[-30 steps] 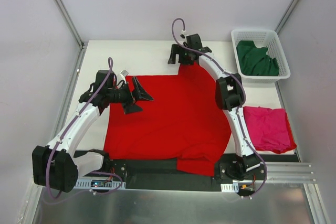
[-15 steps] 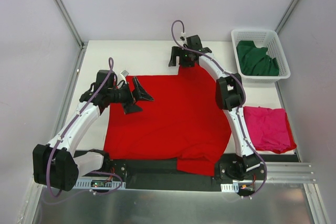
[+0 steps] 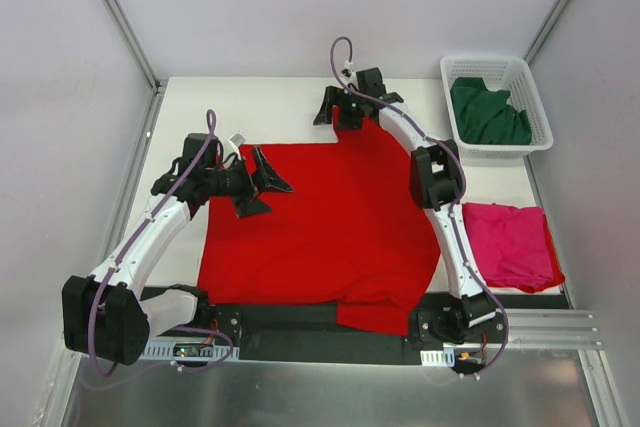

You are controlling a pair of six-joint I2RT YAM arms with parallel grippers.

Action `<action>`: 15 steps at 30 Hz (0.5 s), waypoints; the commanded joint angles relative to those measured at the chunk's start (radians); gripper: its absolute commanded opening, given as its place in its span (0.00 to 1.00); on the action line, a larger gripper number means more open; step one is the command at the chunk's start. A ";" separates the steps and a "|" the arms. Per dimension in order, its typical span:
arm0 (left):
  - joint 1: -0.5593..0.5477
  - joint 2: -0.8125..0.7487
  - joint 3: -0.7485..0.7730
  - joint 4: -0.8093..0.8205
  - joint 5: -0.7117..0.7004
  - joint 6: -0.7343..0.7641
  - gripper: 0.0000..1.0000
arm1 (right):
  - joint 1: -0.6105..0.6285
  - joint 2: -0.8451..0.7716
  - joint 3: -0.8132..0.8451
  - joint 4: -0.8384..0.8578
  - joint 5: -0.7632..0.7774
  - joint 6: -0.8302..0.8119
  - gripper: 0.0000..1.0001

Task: Fold and stack the t-shirts

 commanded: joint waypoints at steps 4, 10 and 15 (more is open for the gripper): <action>-0.011 -0.034 0.000 0.019 0.014 -0.012 0.99 | -0.010 -0.001 0.052 0.066 -0.082 0.043 0.96; -0.011 -0.033 0.002 0.023 0.014 -0.013 0.99 | -0.027 -0.110 -0.052 0.118 -0.018 0.054 0.96; -0.011 -0.033 0.007 0.023 0.016 -0.010 0.99 | -0.052 -0.185 -0.046 0.039 0.092 -0.001 0.96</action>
